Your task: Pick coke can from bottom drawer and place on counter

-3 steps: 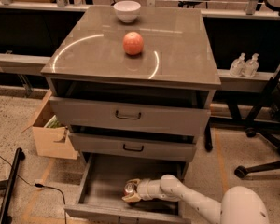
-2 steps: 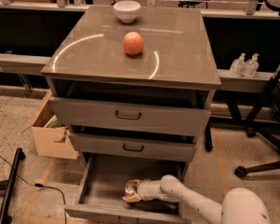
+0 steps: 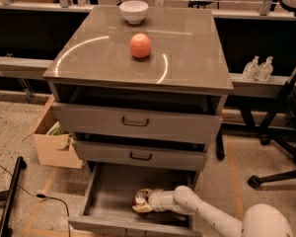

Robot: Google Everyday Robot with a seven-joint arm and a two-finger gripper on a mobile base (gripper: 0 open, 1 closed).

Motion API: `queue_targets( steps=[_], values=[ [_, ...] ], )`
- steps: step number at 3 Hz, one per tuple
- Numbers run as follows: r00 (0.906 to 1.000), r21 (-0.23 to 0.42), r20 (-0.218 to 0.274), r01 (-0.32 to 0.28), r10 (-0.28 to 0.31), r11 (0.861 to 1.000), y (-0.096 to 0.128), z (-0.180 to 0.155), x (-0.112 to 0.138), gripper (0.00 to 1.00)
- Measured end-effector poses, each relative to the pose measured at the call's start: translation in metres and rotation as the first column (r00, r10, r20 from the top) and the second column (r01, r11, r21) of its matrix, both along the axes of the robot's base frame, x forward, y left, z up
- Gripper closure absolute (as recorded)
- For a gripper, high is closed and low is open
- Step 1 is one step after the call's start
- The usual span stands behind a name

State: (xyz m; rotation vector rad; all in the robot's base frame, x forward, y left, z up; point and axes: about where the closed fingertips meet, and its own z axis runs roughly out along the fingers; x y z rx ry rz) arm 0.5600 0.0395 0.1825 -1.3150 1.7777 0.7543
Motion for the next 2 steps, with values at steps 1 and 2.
queue_targets(
  steps=[1, 2],
  values=[
    [0.9994, -0.008, -0.005, 0.034, -0.034, 0.999, -0.027, 0.032, 0.003, 1.0],
    [0.9987, 0.003, -0.039, 0.033, -0.033, 0.999, -0.052, 0.098, 0.003, 1.0]
  ],
)
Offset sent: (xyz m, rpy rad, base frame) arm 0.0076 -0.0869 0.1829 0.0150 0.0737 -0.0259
